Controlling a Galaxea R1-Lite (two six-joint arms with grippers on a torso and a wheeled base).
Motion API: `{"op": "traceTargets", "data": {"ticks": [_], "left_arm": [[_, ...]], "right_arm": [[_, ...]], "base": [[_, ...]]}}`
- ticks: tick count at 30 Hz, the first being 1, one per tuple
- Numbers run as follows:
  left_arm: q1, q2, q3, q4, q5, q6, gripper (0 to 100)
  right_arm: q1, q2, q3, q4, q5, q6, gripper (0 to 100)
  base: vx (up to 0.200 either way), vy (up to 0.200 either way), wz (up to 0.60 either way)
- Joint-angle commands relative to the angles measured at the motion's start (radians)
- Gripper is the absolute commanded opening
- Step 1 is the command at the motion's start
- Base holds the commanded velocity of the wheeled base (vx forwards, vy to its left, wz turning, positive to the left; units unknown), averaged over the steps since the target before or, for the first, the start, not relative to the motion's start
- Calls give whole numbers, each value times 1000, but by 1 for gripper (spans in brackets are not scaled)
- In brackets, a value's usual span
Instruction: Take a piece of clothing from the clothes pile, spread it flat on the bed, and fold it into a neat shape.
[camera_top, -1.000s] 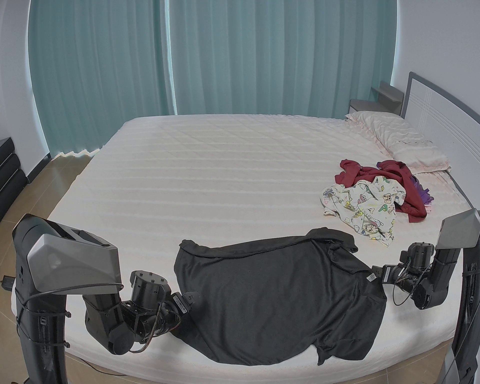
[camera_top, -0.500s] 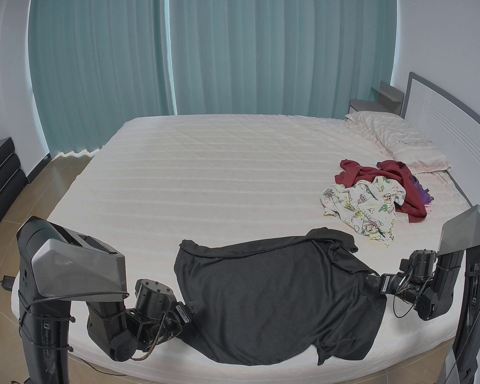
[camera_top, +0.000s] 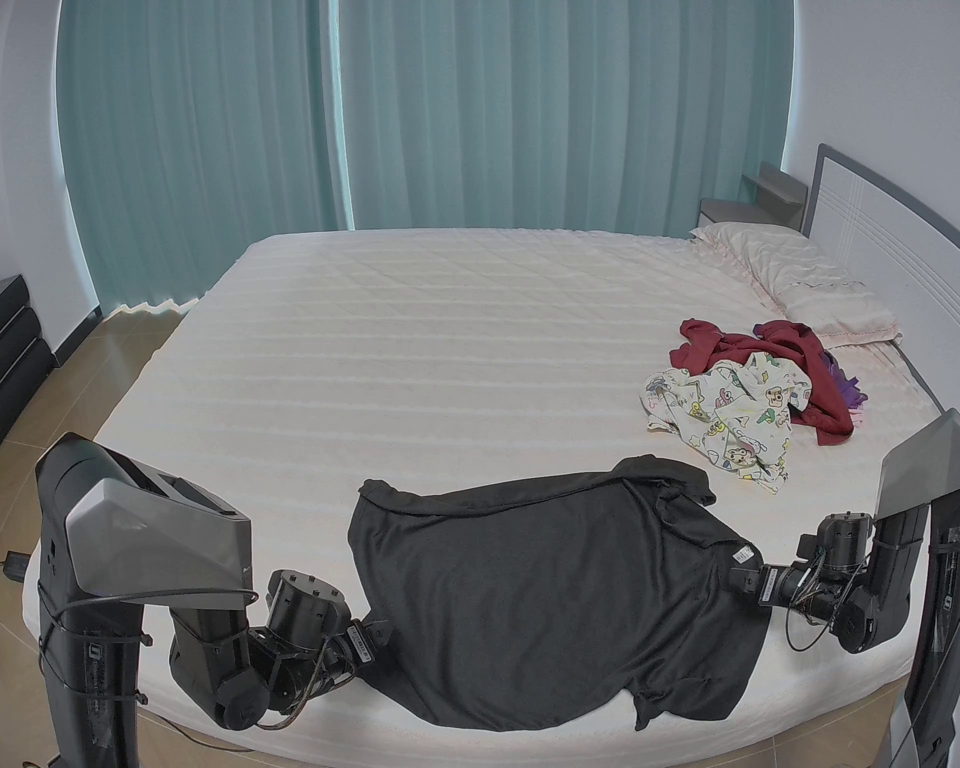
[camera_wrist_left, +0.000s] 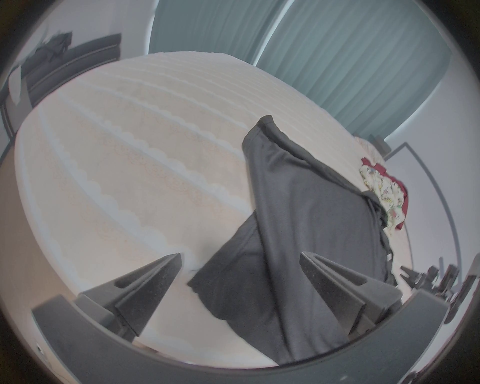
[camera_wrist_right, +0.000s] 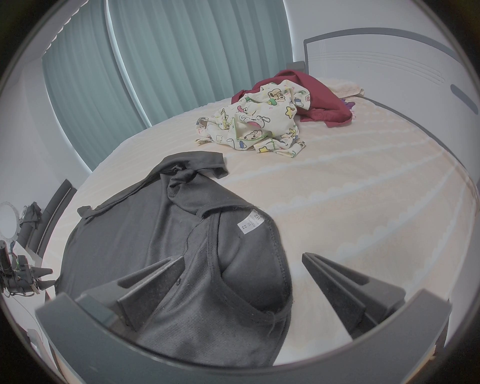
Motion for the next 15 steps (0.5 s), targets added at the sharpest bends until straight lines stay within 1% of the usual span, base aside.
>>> {"op": "traceTargets", "data": {"ticks": [1, 3, 6, 8, 9, 10, 12, 14, 15], "left_arm": [[-2, 3, 22, 8, 18, 22, 100], [-11, 6, 22, 9, 21, 22, 100], [-25, 67, -6, -5, 36, 34, 100], [-28, 80, -9, -2, 65, 71, 100], [-29, 86, -3, -3, 73, 103, 0], [-29, 95, -5, -6, 76, 120, 0], [-29, 93, -8, -6, 77, 109, 0], [-29, 92, 2, -3, 77, 106, 0], [-29, 92, 2, -3, 77, 106, 0]], "right_arm": [[-7, 4, 8, 0, 10, 2, 100], [-7, 4, 10, 0, 10, 2, 100], [1, 0, 22, 0, 12, 2, 100], [6, -6, 31, 0, 12, 2, 100], [9, -8, 31, 0, 10, 2, 100], [15, -9, 34, -2, 10, 2, 100], [13, -20, 51, -8, 10, 6, 100], [13, -46, 107, -22, 16, 37, 100], [13, -46, 107, -22, 16, 37, 100]], "base": [[0, 0, 0], [0, 0, 0], [0, 0, 0], [0, 0, 0], [0, 0, 0], [0, 0, 0], [0, 0, 0], [0, 0, 0], [0, 0, 0]]}}
